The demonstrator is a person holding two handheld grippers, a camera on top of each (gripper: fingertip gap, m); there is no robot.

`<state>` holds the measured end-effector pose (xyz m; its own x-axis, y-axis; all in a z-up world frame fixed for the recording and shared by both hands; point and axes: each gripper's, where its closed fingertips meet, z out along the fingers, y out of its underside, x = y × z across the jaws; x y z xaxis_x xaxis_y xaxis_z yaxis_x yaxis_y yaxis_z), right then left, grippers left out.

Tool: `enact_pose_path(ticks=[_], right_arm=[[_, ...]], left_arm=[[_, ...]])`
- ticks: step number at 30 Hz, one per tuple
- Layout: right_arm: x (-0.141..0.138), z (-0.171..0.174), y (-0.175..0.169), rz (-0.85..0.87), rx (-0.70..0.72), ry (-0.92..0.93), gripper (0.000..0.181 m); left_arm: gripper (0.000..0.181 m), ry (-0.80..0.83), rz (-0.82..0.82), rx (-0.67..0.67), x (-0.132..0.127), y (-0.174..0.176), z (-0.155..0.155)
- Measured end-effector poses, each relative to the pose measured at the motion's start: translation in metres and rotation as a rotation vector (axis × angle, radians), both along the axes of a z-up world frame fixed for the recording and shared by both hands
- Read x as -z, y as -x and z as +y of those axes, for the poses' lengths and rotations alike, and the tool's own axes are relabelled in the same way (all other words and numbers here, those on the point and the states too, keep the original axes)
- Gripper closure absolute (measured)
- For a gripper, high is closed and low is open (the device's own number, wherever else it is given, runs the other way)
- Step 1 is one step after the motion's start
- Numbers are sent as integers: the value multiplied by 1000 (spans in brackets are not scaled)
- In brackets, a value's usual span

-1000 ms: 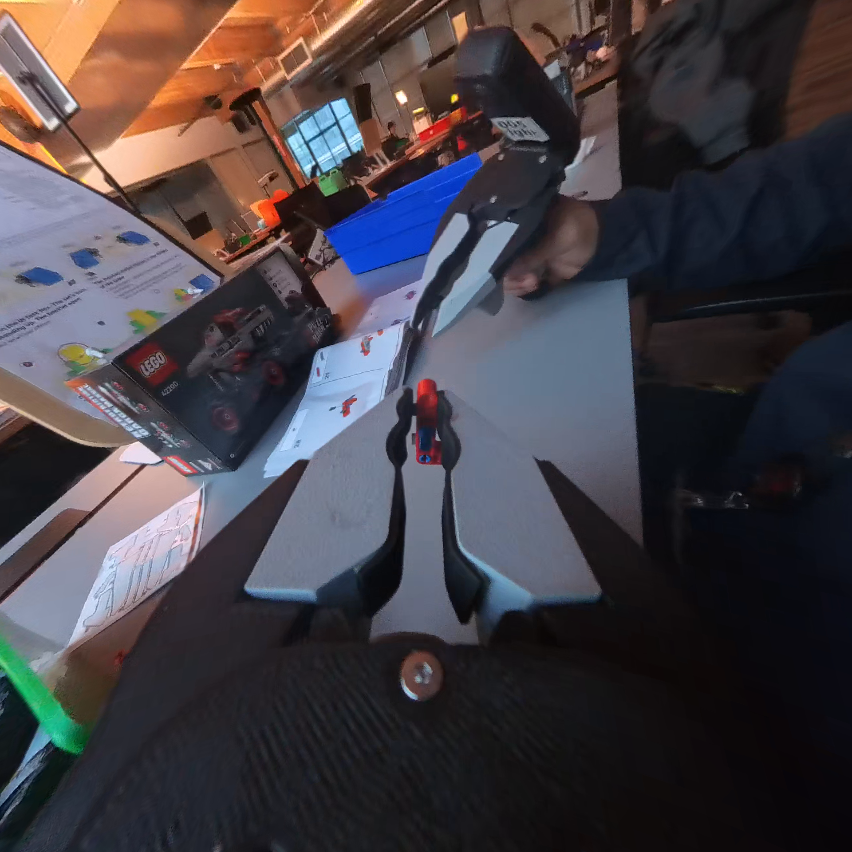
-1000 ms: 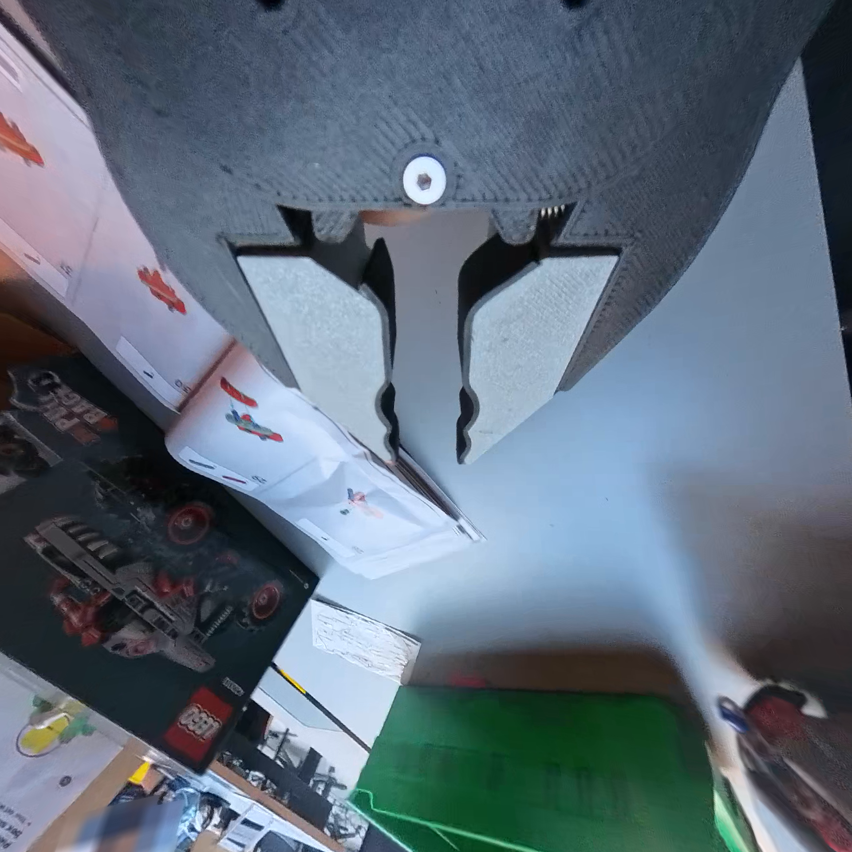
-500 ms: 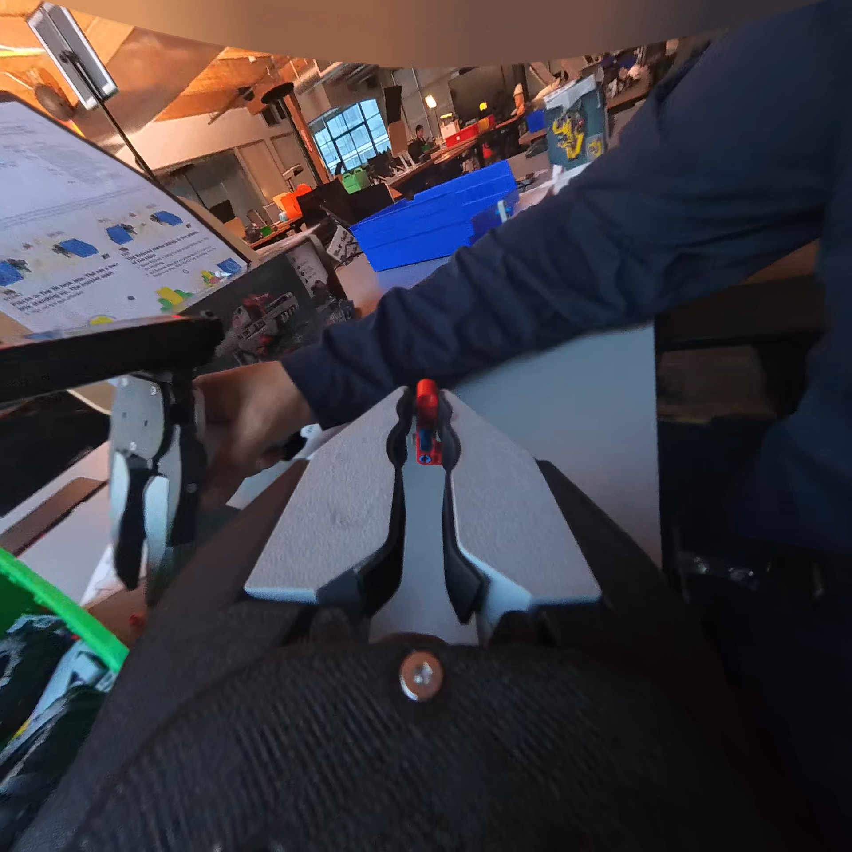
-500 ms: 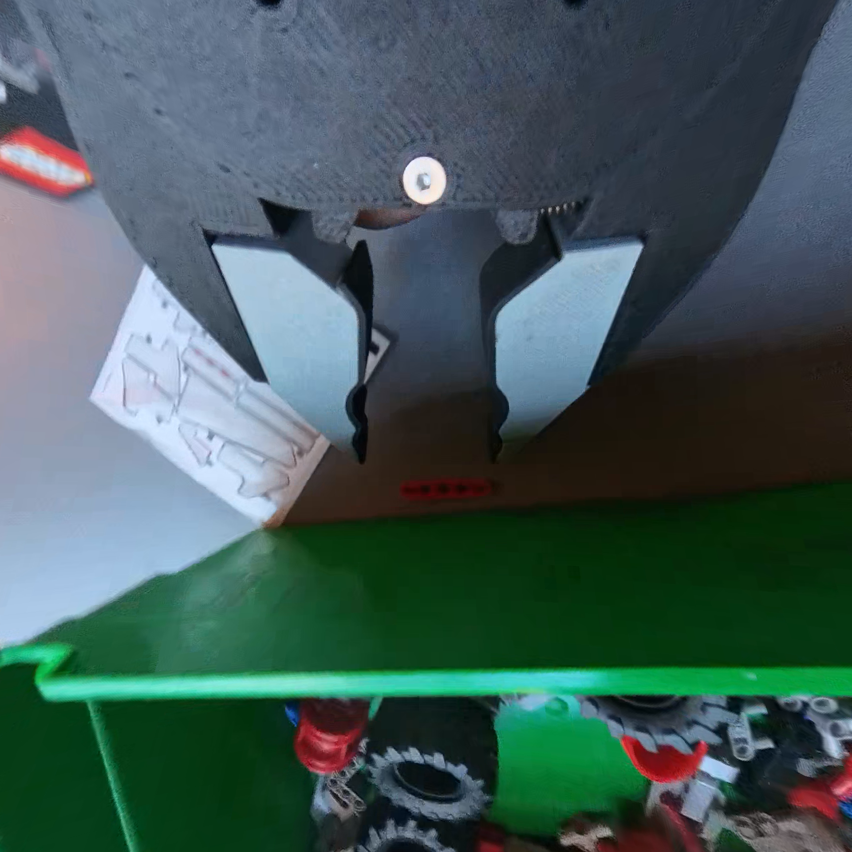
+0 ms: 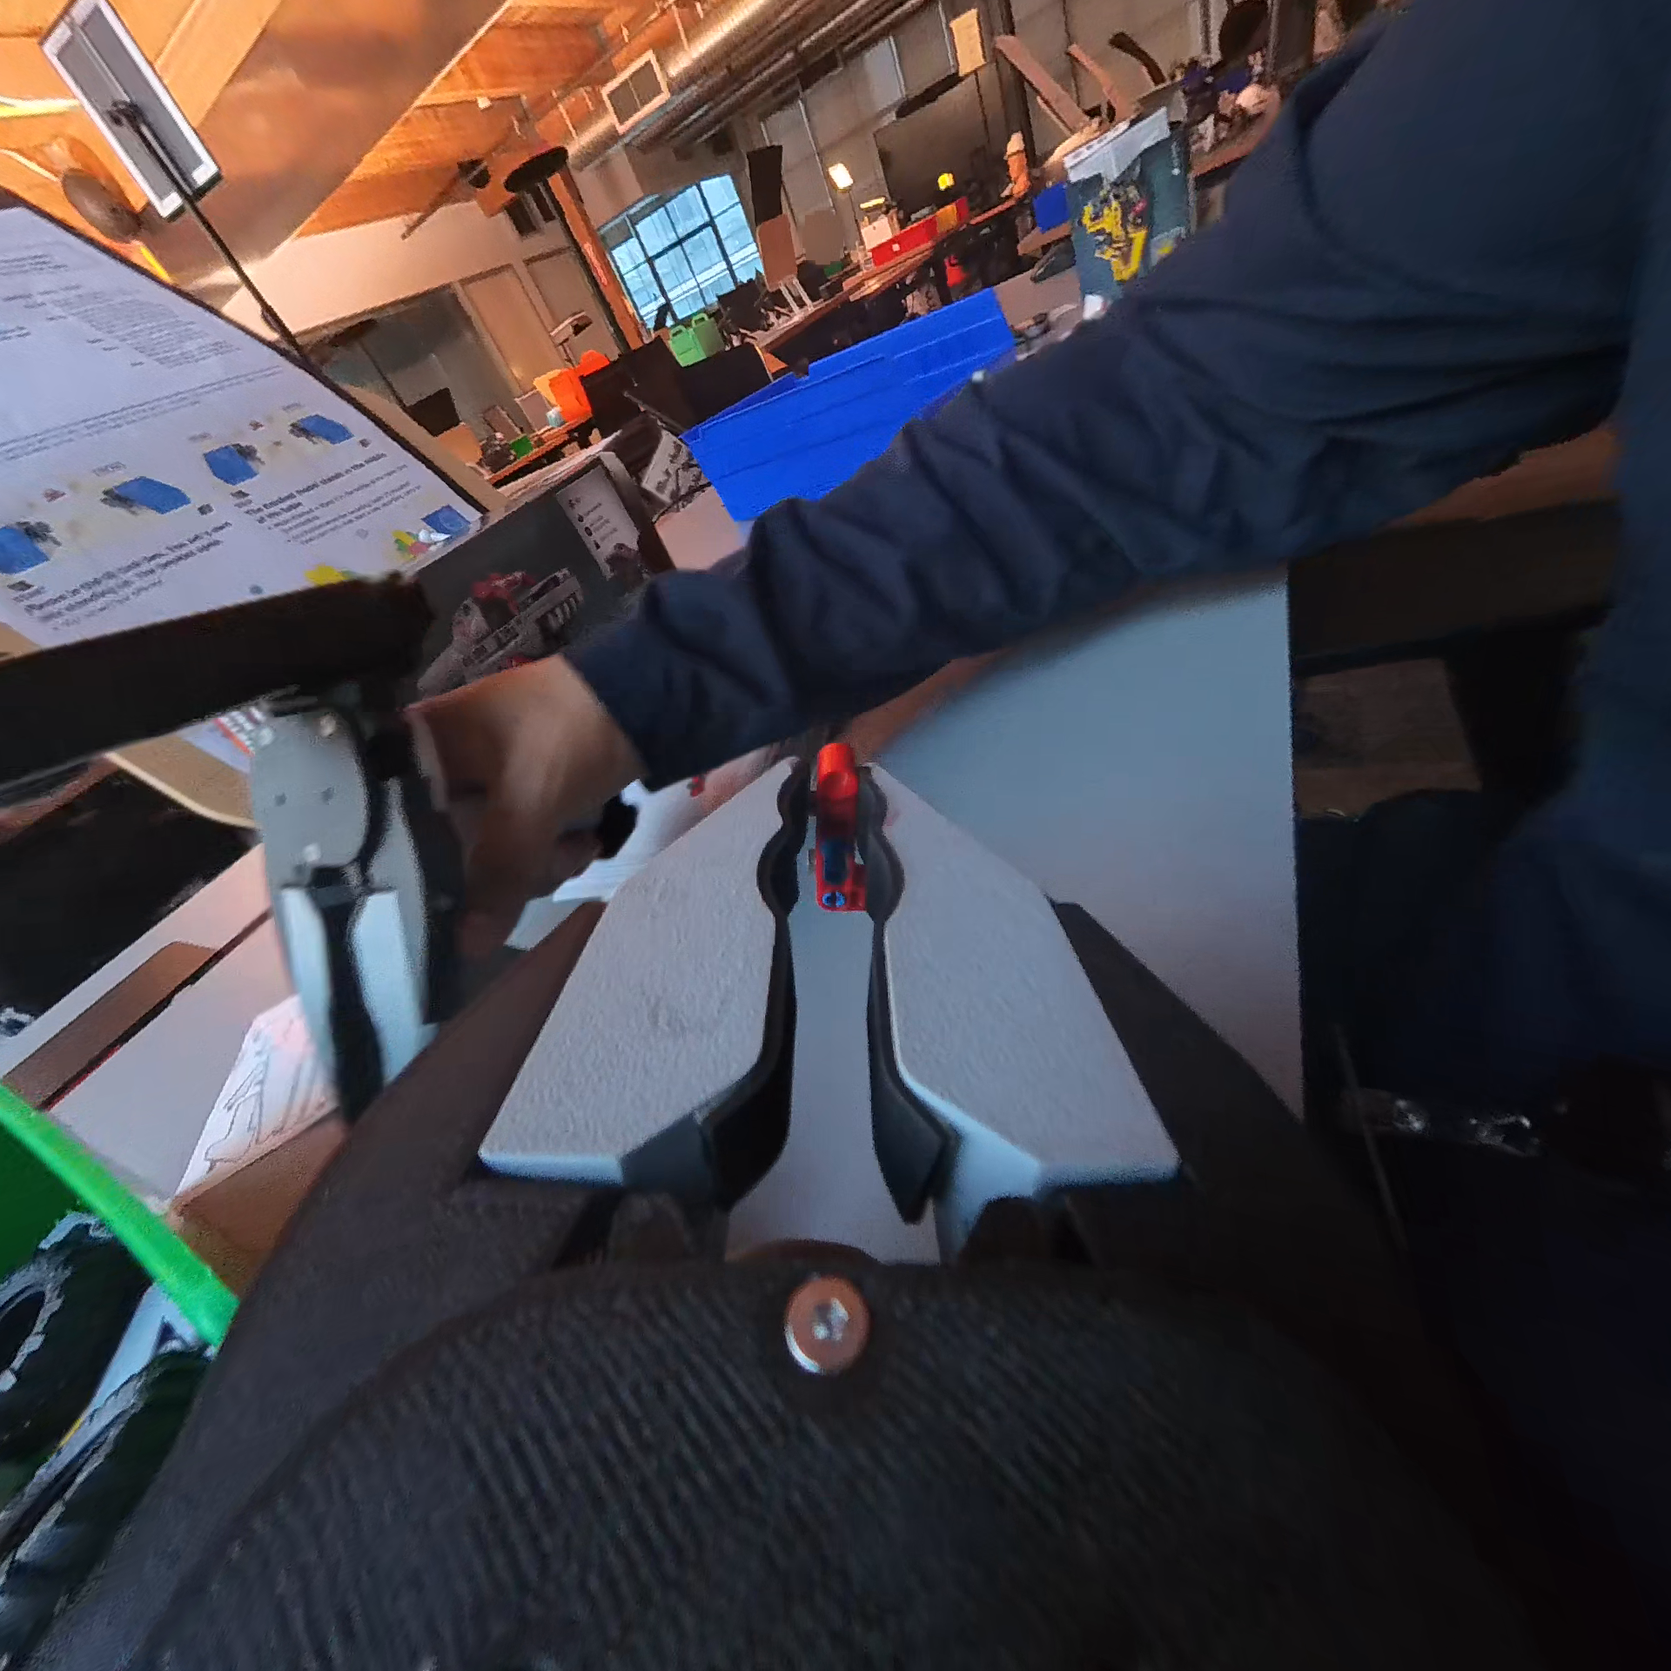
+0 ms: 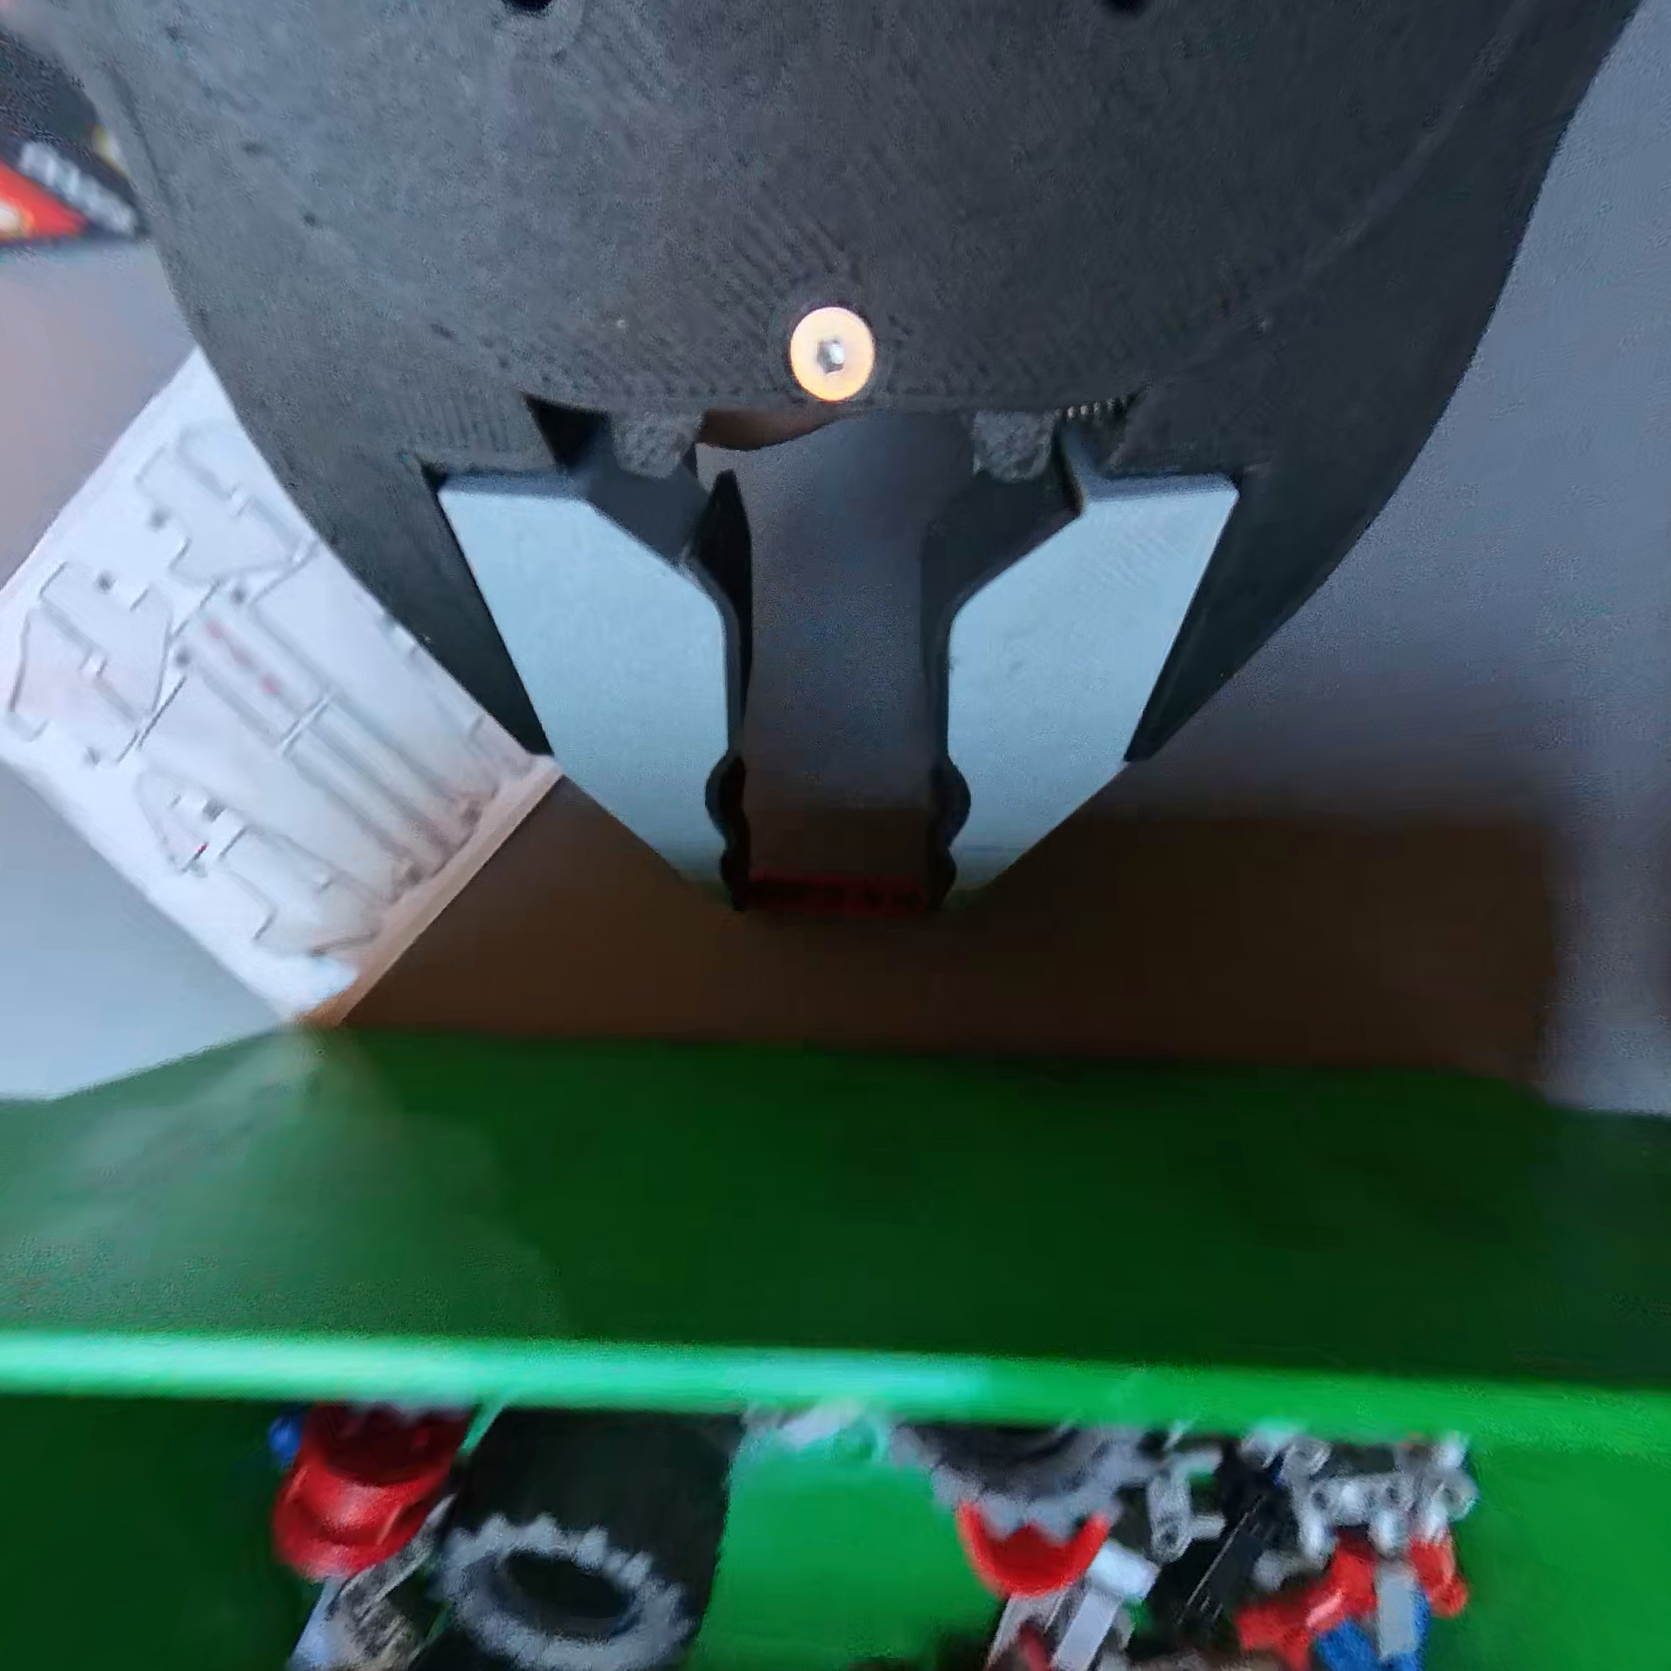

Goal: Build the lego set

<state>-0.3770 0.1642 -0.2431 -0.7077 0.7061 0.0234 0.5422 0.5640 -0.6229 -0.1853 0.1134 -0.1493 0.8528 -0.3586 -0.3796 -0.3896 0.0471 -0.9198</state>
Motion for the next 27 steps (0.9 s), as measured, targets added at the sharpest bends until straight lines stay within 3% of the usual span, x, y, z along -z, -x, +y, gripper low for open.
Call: enact_pose_path(ticks=[1, 5, 8, 11, 15, 20, 26, 27], right_arm=[[0, 2, -17, -19, 5, -17, 144], [1, 14, -127, -65, 61, -84, 145], [0, 36, -213, 21, 151, -118, 145], [0, 52, -268, 62, 246, -63, 145], [-11, 57, -282, 190, 273, -31, 143], [-73, 26, -280, 457, 177, 139, 139], [-94, -14, -278, 618, -2, 176, 152], [-96, -15, -278, 627, -16, 184, 164]], left_arm=[[175, -8, 12, 6, 0, -2, 0], [174, -41, 51, 58, -1, -13, -4], [174, -45, 86, 100, 2, -23, -2], [174, -52, 57, 147, -1, -35, 6], [175, -79, -50, 263, -12, -64, 21], [174, -183, -211, 418, -34, -90, 30], [174, -189, -316, 503, -42, -112, 41], [174, -181, -315, 507, -41, -114, 42]])
